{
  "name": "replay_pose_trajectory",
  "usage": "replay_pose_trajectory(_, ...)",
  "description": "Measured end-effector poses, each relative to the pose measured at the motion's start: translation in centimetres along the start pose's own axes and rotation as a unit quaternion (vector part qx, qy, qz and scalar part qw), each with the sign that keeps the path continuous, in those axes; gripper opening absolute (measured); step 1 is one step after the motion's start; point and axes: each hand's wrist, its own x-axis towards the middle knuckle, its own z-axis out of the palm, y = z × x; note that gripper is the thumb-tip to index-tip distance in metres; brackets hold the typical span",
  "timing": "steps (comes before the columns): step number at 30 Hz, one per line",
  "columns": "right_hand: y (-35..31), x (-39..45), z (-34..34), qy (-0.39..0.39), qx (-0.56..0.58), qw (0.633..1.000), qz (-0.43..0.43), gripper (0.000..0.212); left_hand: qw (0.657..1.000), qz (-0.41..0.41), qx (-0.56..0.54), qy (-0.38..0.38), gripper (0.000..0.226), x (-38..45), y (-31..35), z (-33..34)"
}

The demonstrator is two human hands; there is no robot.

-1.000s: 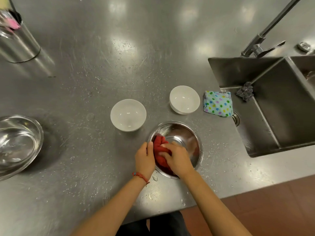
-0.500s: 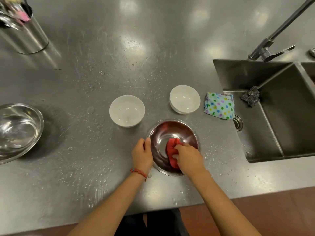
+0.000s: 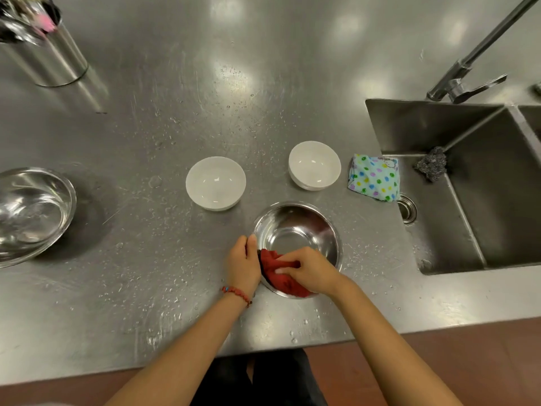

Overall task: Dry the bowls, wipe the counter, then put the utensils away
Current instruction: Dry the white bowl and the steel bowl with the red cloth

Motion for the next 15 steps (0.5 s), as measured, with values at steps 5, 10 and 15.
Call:
replay_pose_trajectory(5,-2.0,2.3,3.6,0.282,0.125,0.948,0.078,0.024,0.999,0.005,-0.014,-0.029,0.042,-0.8,-0.2,0.2)
replay_pose_trajectory(10,-2.5,3.8,4.0,0.397,0.200,0.889,0.105,0.023,0.999,-0.002,-0.020,-0.042,0.039,-0.8,-0.2,0.5)
replay_pose_trajectory(15,-1.6,3.5,4.1,0.333,0.195,0.921,0.056,0.021,0.999,-0.012,-0.015,-0.038,0.040,-0.6,-0.2,0.5)
